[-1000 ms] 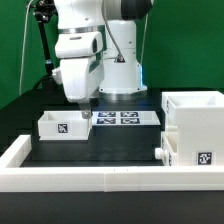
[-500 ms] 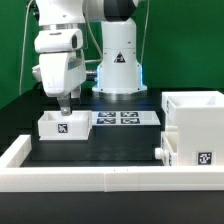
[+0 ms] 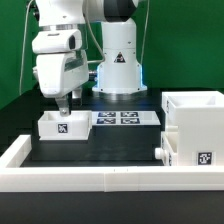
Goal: Assemble drawer
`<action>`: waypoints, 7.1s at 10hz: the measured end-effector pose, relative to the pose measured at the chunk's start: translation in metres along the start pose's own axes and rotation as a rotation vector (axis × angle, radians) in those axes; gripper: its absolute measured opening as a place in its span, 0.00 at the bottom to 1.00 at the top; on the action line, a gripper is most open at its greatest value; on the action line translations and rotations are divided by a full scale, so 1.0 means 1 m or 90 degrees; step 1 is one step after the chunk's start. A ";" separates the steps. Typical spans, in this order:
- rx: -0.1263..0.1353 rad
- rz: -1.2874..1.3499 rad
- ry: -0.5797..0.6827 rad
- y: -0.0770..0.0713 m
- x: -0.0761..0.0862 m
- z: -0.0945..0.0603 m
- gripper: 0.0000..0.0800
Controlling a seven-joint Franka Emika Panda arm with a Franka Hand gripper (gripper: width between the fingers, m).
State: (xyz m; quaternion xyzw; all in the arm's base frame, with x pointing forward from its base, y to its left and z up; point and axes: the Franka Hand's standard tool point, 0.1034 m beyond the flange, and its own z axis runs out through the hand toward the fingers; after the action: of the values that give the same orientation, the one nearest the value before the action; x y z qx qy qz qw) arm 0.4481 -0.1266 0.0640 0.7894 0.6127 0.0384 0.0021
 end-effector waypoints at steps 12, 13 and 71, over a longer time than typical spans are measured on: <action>-0.027 0.662 0.019 -0.013 -0.007 0.000 0.81; -0.023 0.740 0.021 -0.018 -0.003 0.001 0.81; 0.047 0.756 -0.030 -0.068 0.054 0.024 0.05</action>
Offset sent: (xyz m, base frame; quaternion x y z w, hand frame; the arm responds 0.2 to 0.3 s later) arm -0.0158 -0.0013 -0.0047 -0.0154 -0.0176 0.2386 0.9708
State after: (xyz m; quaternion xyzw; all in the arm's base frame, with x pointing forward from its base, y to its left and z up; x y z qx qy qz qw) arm 0.3976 -0.0564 0.0399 0.9972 0.0673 -0.0061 -0.0333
